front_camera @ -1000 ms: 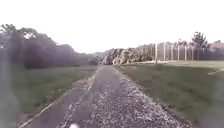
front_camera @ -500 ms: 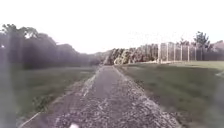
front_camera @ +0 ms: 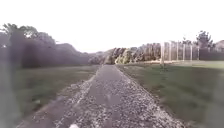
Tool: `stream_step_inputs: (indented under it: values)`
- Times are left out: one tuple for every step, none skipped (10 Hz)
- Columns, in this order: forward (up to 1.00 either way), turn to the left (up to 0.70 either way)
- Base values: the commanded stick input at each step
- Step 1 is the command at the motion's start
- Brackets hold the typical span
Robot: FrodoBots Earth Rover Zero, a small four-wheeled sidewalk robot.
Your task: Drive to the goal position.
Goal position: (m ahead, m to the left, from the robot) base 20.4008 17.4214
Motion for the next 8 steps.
stream_step_inputs:
  values:
    - [0.85,0.0]
    - [0.85,0.0]
    - [0.85,0.0]
    - [0.85,0.0]
    - [0.85,0.0]
    - [0.85,0.0]
    - [0.85,0.0]
    - [0.85,-0.3]
